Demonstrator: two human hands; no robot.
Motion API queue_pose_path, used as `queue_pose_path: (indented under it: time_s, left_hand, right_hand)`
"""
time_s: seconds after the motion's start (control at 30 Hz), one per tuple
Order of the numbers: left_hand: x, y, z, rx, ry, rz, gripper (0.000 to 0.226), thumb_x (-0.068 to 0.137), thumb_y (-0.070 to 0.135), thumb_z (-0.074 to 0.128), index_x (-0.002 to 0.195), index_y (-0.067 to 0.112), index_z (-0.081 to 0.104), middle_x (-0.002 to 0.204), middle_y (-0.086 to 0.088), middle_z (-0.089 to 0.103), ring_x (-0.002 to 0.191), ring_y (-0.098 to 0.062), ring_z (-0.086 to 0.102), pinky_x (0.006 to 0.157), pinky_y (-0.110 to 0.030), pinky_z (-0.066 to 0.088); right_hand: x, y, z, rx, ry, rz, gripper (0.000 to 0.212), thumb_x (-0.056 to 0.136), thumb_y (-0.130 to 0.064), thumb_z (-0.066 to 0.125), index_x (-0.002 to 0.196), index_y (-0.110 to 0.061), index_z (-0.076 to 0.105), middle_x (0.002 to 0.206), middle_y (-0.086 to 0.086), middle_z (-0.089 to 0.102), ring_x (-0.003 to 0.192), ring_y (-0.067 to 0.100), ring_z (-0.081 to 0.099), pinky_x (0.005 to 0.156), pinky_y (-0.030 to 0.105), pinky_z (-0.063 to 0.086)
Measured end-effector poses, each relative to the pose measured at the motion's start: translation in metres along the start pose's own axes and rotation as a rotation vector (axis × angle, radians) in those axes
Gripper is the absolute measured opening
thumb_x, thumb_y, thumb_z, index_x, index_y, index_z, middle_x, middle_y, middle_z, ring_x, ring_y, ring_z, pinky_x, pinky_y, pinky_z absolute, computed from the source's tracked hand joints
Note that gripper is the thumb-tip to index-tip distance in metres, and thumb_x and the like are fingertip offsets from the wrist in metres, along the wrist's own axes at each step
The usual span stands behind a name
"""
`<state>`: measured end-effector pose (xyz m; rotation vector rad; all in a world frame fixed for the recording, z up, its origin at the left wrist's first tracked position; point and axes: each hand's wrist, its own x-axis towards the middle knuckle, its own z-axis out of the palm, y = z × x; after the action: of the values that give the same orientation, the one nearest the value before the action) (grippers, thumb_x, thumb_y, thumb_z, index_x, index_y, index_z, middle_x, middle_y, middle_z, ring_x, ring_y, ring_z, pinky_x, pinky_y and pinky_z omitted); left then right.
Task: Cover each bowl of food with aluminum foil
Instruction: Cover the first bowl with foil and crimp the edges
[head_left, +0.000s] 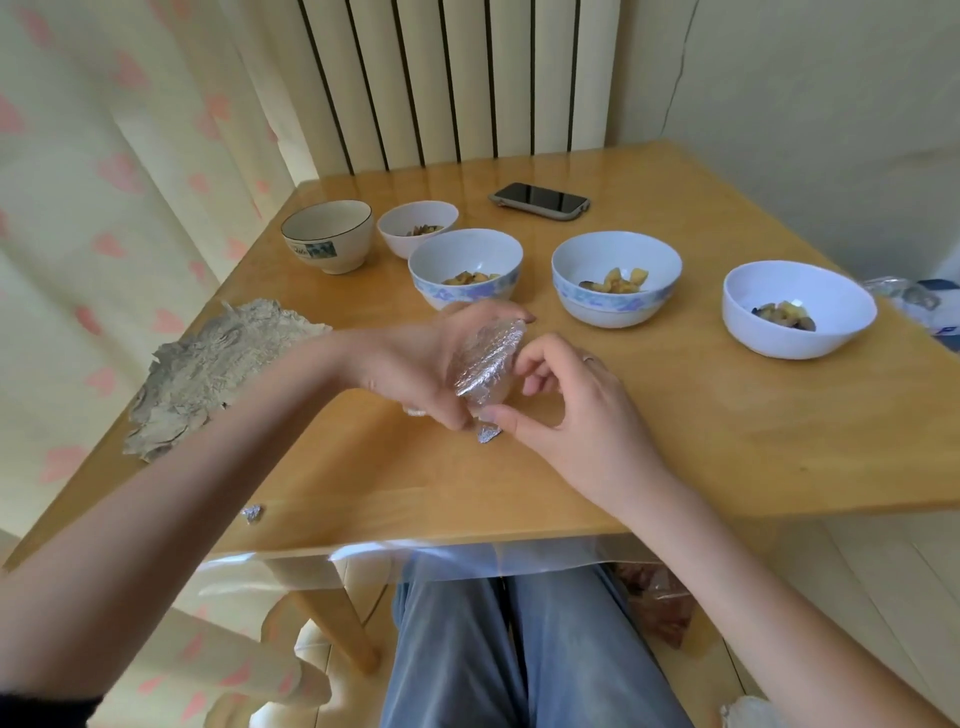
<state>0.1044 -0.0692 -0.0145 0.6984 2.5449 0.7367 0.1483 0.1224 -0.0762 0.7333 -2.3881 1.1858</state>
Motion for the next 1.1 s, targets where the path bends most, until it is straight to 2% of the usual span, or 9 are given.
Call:
queue_pose_path:
  time_s: [0.07, 0.23, 0.37, 0.5, 0.6, 0.73, 0.9, 1.0, 1.1]
  left_hand:
    - [-0.007, -0.001, 0.005, -0.093, -0.011, 0.04, 0.103, 0.06, 0.01, 0.081, 0.14, 0.041, 0.024, 0.133, 0.01, 0.04, 0.106, 0.003, 0.054, 0.068, -0.018, 0.053]
    - [-0.012, 0.001, 0.009, -0.175, -0.029, 0.03, 0.087, 0.069, -0.014, 0.075, 0.132, 0.027, 0.031, 0.124, 0.009, 0.043, 0.076, 0.024, 0.052, 0.053, 0.0, 0.039]
    - [-0.012, 0.002, 0.009, -0.144, -0.029, 0.032, 0.086, 0.069, -0.011, 0.077, 0.13, 0.029, 0.031, 0.112, 0.018, 0.046, 0.077, 0.026, 0.05, 0.057, 0.001, 0.038]
    - [-0.012, 0.003, 0.008, -0.099, -0.042, 0.027, 0.09, 0.068, -0.005, 0.081, 0.131, 0.033, 0.029, 0.112, 0.023, 0.045, 0.088, 0.027, 0.047, 0.069, 0.0, 0.038]
    - [-0.009, 0.005, 0.006, -0.079, -0.063, 0.015, 0.089, 0.074, -0.013, 0.072, 0.139, 0.025, 0.026, 0.103, 0.022, 0.042, 0.07, 0.031, 0.047, 0.058, 0.002, 0.037]
    - [-0.008, 0.01, 0.005, -0.052, -0.102, 0.007, 0.084, 0.075, -0.013, 0.071, 0.132, 0.029, 0.027, 0.104, 0.021, 0.042, 0.064, 0.027, 0.05, 0.051, 0.0, 0.037]
    - [-0.01, 0.01, 0.004, -0.046, -0.111, -0.001, 0.09, 0.071, -0.011, 0.076, 0.138, 0.025, 0.027, 0.116, 0.021, 0.038, 0.069, 0.03, 0.047, 0.054, 0.001, 0.037]
    - [-0.008, 0.007, 0.005, -0.014, -0.113, 0.006, 0.102, 0.067, -0.004, 0.082, 0.143, 0.03, 0.024, 0.129, 0.009, 0.042, 0.087, 0.024, 0.05, 0.057, 0.0, 0.039]
    - [-0.008, 0.003, 0.006, 0.01, -0.095, -0.009, 0.107, 0.056, 0.017, 0.082, 0.141, 0.041, 0.023, 0.134, 0.005, 0.044, 0.115, 0.004, 0.046, 0.083, -0.013, 0.047]
  right_hand:
    - [0.003, -0.006, -0.003, 0.046, 0.018, -0.058, 0.046, 0.07, -0.056, 0.066, 0.092, -0.019, 0.049, 0.079, -0.007, 0.057, 0.08, 0.014, 0.053, 0.076, 0.035, 0.045]
    - [0.009, -0.012, 0.0, 0.072, 0.036, -0.178, 0.04, 0.071, -0.053, 0.068, 0.092, -0.043, 0.035, 0.078, -0.013, 0.054, 0.077, 0.01, 0.052, 0.074, 0.028, 0.044]
    - [0.01, -0.008, 0.005, 0.123, 0.082, -0.169, 0.049, 0.072, -0.036, 0.078, 0.09, -0.048, 0.033, 0.074, -0.02, 0.05, 0.075, 0.006, 0.053, 0.072, 0.025, 0.045]
    - [0.015, -0.001, 0.009, 0.182, 0.08, -0.09, 0.044, 0.068, -0.031, 0.083, 0.077, -0.038, 0.04, 0.064, -0.016, 0.049, 0.065, 0.005, 0.048, 0.063, 0.021, 0.04]
    - [0.017, 0.002, 0.008, 0.201, 0.042, -0.052, 0.041, 0.067, -0.033, 0.083, 0.071, -0.022, 0.044, 0.055, -0.01, 0.039, 0.055, 0.007, 0.04, 0.054, 0.021, 0.032]
    - [0.023, 0.002, 0.005, 0.292, -0.026, -0.045, 0.046, 0.068, -0.027, 0.084, 0.066, -0.021, 0.039, 0.054, -0.009, 0.036, 0.053, 0.008, 0.031, 0.052, 0.018, 0.028]
    - [0.031, 0.011, -0.007, 0.499, -0.247, 0.006, 0.038, 0.07, -0.02, 0.083, 0.066, -0.023, 0.045, 0.055, -0.015, 0.046, 0.057, 0.006, 0.036, 0.058, 0.019, 0.034]
    - [0.035, 0.02, -0.009, 0.547, -0.271, 0.043, 0.033, 0.072, -0.022, 0.08, 0.072, -0.026, 0.047, 0.056, -0.014, 0.049, 0.06, 0.009, 0.041, 0.062, 0.028, 0.038]
    - [0.037, 0.018, -0.006, 0.464, -0.191, 0.064, 0.048, 0.068, -0.02, 0.084, 0.076, -0.024, 0.037, 0.054, -0.008, 0.049, 0.054, 0.008, 0.038, 0.057, 0.019, 0.037]
